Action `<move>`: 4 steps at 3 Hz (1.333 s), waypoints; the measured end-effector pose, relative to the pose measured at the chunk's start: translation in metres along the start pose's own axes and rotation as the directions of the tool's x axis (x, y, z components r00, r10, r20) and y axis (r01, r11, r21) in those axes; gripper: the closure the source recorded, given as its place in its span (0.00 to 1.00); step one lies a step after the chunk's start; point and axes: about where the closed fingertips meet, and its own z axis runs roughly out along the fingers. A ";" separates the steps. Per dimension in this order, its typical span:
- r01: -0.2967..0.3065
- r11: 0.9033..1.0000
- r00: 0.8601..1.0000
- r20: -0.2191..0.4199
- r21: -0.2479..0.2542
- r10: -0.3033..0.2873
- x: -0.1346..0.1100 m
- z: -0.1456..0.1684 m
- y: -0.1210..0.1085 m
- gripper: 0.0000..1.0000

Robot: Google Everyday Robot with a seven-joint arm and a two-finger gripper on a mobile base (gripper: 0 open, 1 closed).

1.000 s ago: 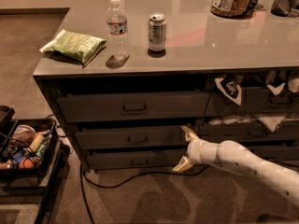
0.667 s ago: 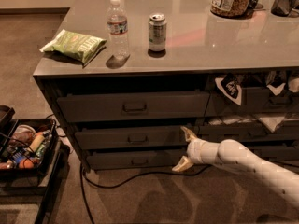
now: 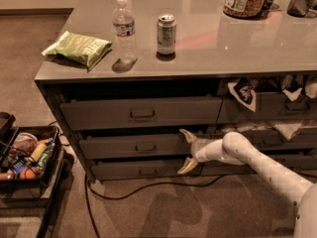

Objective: Open middle drawer

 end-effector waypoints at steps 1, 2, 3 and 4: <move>0.000 1.000 1.000 0.000 0.001 0.000 0.000 0.001 0.000 0.00; 0.015 1.000 1.000 -0.002 -0.013 -0.015 -0.001 0.007 -0.002 0.00; 0.064 0.997 0.998 -0.022 -0.045 -0.065 -0.003 0.023 -0.019 0.00; 0.065 0.997 0.998 -0.022 -0.046 -0.066 -0.003 0.024 -0.020 0.00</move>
Offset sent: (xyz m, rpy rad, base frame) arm 0.0109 0.0075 -0.0022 -0.0305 -0.0119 0.0317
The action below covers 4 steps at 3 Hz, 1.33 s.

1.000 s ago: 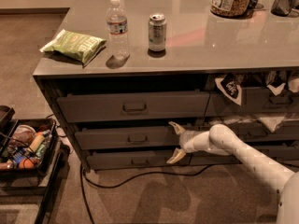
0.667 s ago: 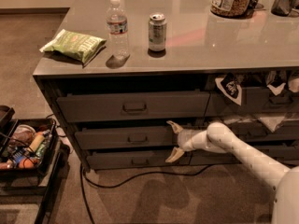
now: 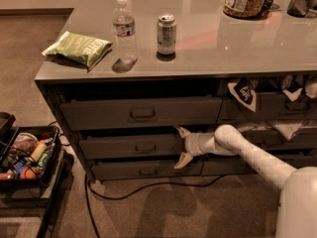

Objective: Open middle drawer

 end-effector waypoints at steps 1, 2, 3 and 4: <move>0.020 0.999 0.999 -0.038 -0.040 -0.021 -0.006 0.011 -0.001 0.00; 0.020 0.999 0.999 -0.038 -0.040 -0.021 -0.006 0.011 -0.001 0.00; 0.009 0.998 0.998 -0.061 -0.054 -0.013 -0.007 0.012 0.002 0.00; 0.022 0.998 0.998 -0.065 -0.061 -0.026 -0.006 0.018 0.006 0.00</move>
Offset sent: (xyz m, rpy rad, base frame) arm 0.0080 0.0132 0.0004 -0.0761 0.0033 0.0205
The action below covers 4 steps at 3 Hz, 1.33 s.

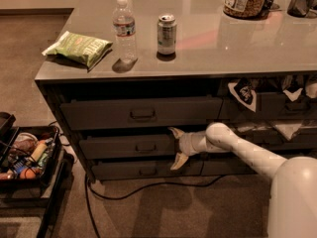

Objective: Open middle drawer

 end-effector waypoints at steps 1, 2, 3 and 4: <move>0.000 1.000 1.000 0.000 0.000 0.000 0.000 0.000 0.000 0.00; -0.020 0.999 0.997 0.073 0.037 0.018 0.026 0.019 -0.015 0.00; -0.020 0.999 0.997 0.073 0.037 0.018 0.026 0.019 -0.015 0.00; -0.018 1.000 0.996 0.087 -0.004 0.018 0.023 0.012 -0.014 0.00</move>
Offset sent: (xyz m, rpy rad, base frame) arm 0.0398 -0.0054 -0.0324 0.1754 -0.0618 -0.0138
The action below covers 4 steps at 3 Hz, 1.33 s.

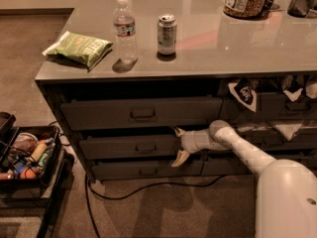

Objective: Open middle drawer

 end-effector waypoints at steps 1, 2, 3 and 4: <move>0.012 0.999 1.000 -0.013 -0.053 -0.012 -0.006 -0.018 -0.003 0.00; 0.022 0.995 0.998 -0.048 -0.096 -0.026 -0.015 -0.030 -0.007 0.00; 0.021 0.995 0.999 -0.048 -0.096 -0.026 -0.015 -0.030 -0.007 0.00; -0.010 0.994 0.998 -0.056 -0.108 0.004 -0.011 -0.029 0.002 0.00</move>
Offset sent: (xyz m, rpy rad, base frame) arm -0.0019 -0.0303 0.0520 -0.1354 0.0514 0.0706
